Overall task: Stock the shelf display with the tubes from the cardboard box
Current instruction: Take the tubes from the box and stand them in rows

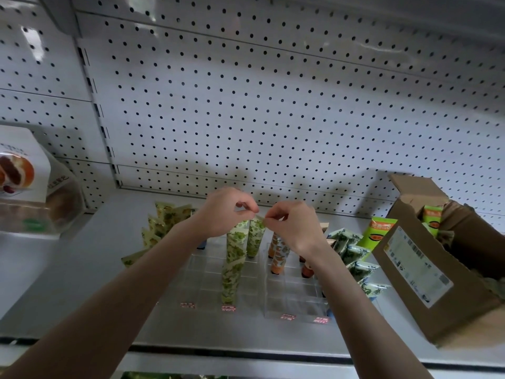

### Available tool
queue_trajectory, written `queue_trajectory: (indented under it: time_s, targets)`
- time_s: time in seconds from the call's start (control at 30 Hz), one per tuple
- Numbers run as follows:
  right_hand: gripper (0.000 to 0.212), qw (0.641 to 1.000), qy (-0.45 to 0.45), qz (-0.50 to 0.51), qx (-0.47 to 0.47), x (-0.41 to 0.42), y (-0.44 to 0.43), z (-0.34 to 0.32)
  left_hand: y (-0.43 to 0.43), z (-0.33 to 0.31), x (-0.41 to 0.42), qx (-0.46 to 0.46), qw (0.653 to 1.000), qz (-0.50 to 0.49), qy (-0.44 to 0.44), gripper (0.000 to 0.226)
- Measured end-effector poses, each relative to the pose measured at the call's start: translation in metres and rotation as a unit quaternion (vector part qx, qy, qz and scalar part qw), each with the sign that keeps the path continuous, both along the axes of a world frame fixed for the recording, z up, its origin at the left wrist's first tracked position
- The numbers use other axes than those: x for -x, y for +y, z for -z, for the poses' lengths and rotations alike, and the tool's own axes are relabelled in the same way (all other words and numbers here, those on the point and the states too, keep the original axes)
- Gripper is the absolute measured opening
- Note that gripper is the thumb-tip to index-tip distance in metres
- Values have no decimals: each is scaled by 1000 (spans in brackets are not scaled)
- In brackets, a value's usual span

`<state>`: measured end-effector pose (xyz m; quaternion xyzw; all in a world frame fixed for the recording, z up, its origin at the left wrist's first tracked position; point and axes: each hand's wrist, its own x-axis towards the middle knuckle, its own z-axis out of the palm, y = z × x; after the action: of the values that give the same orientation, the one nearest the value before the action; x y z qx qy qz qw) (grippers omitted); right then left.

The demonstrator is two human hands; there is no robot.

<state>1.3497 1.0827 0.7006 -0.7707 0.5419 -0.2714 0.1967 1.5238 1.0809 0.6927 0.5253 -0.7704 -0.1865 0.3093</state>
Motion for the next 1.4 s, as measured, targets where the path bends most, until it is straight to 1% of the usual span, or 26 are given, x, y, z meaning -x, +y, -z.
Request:
queue_trajectory:
  time_s: [0.17,0.4,0.67,0.77,0.93,1.03,1.17,1.23,1.3,1.4]
  targets:
    - [6,1000,8,13,-3,0,0,-1,4,-1,1,-1,1000,-14,-6,17]
    - [6,1000,-4,16,2,1,1,-2,11,-6,0,2,1000,-20,13,18]
    - [4,995,-89,29,17,18,6,-12,17,-12,3,-11,997,-43,66,19]
    - [5,990,-131,34,32,31,7,-17,20,-18,11,8,996,-46,79,21]
    - [20,982,-176,58,42,67,13,-30,26,-31,41,18,991,-33,126,22]
    - [23,974,-206,76,49,95,17,-38,27,-37,65,19,989,-13,143,24]
    - [20,972,-205,91,73,133,25,-50,29,-45,104,13,987,17,159,23]
    - [16,969,-212,95,81,153,31,-58,30,-48,126,9,984,34,174,22]
    - [10,971,-195,102,95,177,38,-65,31,-49,149,5,982,47,185,22]
    - [7,969,-196,125,88,215,48,-74,31,-46,183,-8,978,70,194,21]
